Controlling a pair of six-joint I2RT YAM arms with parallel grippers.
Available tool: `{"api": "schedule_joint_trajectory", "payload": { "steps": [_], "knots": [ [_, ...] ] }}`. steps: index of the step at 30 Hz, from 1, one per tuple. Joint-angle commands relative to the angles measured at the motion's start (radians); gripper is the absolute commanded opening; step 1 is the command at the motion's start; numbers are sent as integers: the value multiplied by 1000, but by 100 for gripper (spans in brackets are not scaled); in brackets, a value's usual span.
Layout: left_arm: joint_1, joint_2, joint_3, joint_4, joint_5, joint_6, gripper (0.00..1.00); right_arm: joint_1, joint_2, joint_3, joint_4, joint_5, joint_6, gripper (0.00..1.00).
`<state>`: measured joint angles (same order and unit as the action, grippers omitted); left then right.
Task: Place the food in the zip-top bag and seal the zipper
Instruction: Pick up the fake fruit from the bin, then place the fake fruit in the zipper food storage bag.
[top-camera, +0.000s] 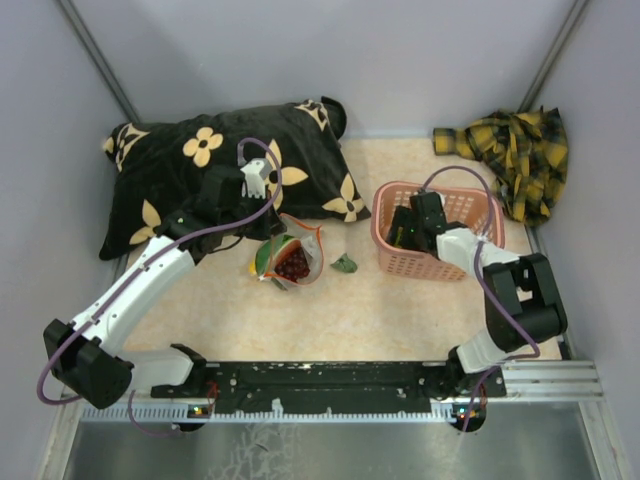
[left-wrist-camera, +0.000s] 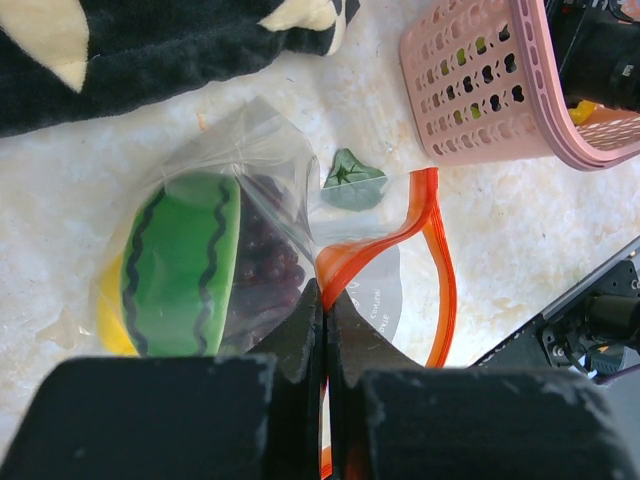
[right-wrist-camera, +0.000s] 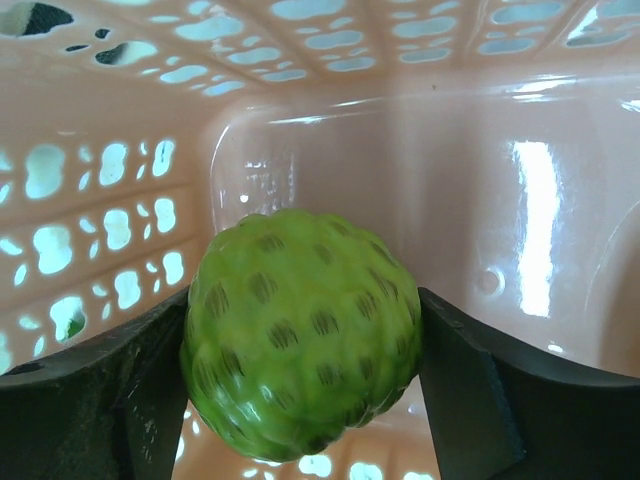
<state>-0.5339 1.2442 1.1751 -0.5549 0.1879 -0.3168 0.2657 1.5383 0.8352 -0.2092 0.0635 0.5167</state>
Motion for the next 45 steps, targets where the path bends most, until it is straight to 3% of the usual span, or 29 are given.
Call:
{"api": "schedule_joint_trajectory", "payload": {
  "steps": [1, 6, 10, 23, 30, 36, 45],
  "knots": [
    [2, 1, -5, 35, 15, 7, 0, -6, -88, 2, 3, 34, -29, 69],
    [3, 3, -5, 37, 20, 6, 0, -6, -151, 5, -49, 62, -52, 55],
    [3, 4, -6, 38, 24, 6, 0, -5, -221, 15, -95, 81, -73, 49],
    [3, 9, -6, 38, 33, 4, 0, 11, -470, 113, -274, 78, -102, 45],
    [3, 17, -6, 38, 36, 4, 0, 123, -543, 165, -302, 117, -85, 44],
    [2, 23, -6, 38, 36, 4, 0, 184, -559, 206, -284, 52, -94, 42],
    [3, 26, -6, 38, 42, 3, 0, 425, -513, 246, -160, -2, -160, 42]
  ]
}}
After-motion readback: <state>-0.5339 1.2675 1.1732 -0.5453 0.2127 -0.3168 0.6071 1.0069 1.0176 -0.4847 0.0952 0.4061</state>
